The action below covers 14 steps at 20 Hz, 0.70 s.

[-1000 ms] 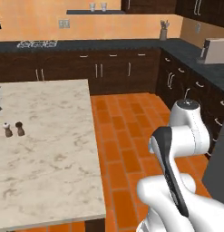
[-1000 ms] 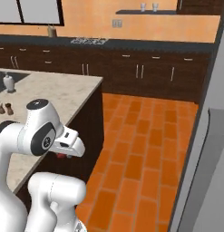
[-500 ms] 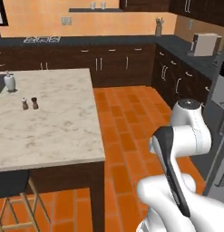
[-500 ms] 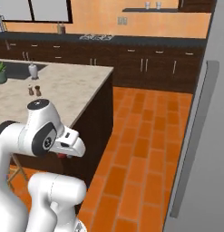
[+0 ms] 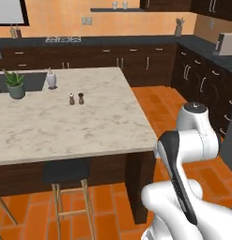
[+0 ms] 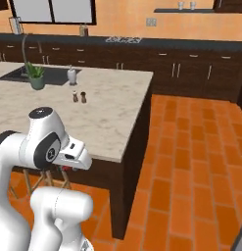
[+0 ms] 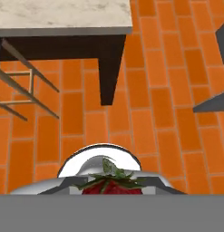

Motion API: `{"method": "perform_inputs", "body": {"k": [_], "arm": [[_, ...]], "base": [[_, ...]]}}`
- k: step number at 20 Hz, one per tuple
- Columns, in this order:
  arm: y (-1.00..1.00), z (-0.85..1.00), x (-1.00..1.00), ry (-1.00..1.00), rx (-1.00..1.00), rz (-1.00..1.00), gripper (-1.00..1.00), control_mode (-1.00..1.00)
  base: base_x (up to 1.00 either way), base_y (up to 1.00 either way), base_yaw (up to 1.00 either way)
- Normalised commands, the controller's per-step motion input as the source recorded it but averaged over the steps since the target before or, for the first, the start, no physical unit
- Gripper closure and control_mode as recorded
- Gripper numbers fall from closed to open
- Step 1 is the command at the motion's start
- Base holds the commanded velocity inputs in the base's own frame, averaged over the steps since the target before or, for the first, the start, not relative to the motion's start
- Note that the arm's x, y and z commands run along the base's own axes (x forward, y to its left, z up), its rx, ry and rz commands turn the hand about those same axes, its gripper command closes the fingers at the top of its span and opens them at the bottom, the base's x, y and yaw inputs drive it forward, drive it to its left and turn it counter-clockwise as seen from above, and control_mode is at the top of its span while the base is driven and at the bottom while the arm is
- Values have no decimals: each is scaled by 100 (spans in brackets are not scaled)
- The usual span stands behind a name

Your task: Take the strawberry from the fridge and place it on top of the pancake, located on the dining counter.

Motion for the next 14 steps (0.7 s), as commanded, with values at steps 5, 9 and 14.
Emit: {"method": "perform_inputs", "body": {"k": [5,9,14], "arm": [[0,0,0,0,0,0,100,100],[0,0,0,0,0,0,100,100],[0,0,0,0,0,0,100,100]], "base": [[0,100,0],[1,100,0],[0,100,0]]}}
